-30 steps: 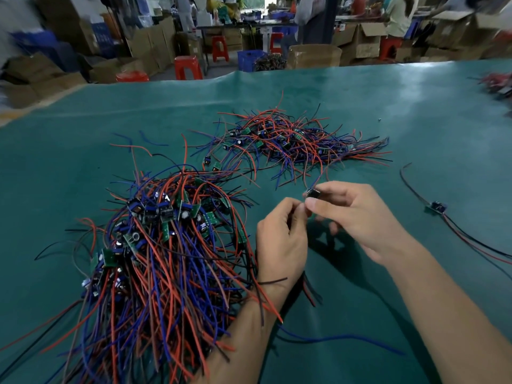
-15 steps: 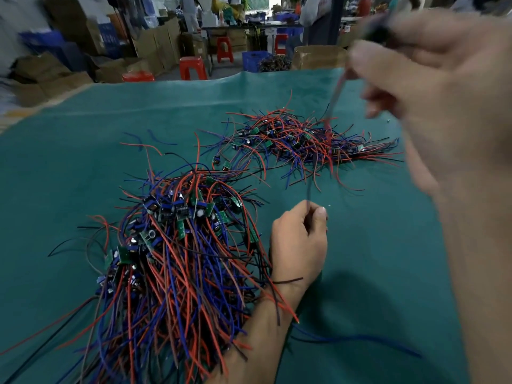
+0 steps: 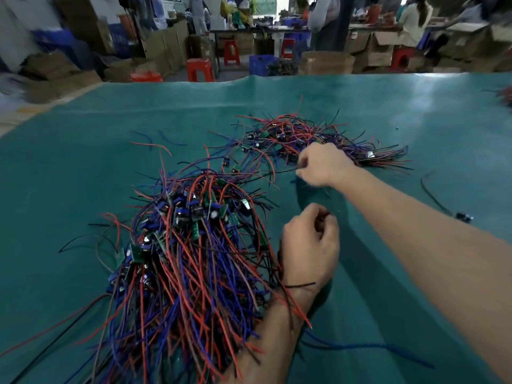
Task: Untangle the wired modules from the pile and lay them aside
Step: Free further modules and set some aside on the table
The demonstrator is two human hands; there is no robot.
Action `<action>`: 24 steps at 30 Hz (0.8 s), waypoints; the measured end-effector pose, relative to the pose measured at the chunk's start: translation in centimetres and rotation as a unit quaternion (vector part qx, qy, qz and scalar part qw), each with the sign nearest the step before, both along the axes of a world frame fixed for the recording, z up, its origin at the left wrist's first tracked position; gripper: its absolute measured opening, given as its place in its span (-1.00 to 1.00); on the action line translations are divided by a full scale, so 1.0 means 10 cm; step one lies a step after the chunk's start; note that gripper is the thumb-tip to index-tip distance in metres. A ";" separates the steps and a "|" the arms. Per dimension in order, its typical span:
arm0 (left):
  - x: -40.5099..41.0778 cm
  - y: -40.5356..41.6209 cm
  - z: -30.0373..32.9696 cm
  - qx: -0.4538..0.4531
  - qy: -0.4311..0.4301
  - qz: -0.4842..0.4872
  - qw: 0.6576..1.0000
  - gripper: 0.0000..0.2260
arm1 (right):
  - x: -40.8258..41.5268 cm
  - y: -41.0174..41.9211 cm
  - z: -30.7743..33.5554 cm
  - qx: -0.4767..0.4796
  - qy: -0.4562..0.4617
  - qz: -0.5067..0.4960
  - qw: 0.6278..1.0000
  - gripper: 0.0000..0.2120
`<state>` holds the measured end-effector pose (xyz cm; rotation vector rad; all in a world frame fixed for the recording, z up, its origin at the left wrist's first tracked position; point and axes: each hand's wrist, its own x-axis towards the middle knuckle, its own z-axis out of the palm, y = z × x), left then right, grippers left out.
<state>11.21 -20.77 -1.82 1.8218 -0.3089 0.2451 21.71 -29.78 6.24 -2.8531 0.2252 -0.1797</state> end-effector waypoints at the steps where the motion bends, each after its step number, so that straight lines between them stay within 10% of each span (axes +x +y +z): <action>1: 0.00 0.00 0.00 0.002 0.000 -0.001 1.000 -0.86 | 0.01 -0.11 0.02 -0.020 0.015 -0.034 0.999 -0.82; 7: 0.00 -0.01 -0.01 -0.018 0.015 0.001 1.000 -0.87 | 0.03 -0.45 -0.02 0.166 -0.112 -0.046 0.979 -0.90; 14: 0.01 0.01 -0.02 -0.049 0.023 0.021 0.998 -0.83 | -0.86 -0.58 0.12 0.569 -0.091 0.004 0.817 -0.73; 24: 0.05 0.01 -0.02 -0.089 0.073 0.013 0.993 -0.81 | -1.45 -0.47 -0.24 0.571 0.165 0.181 0.783 -0.89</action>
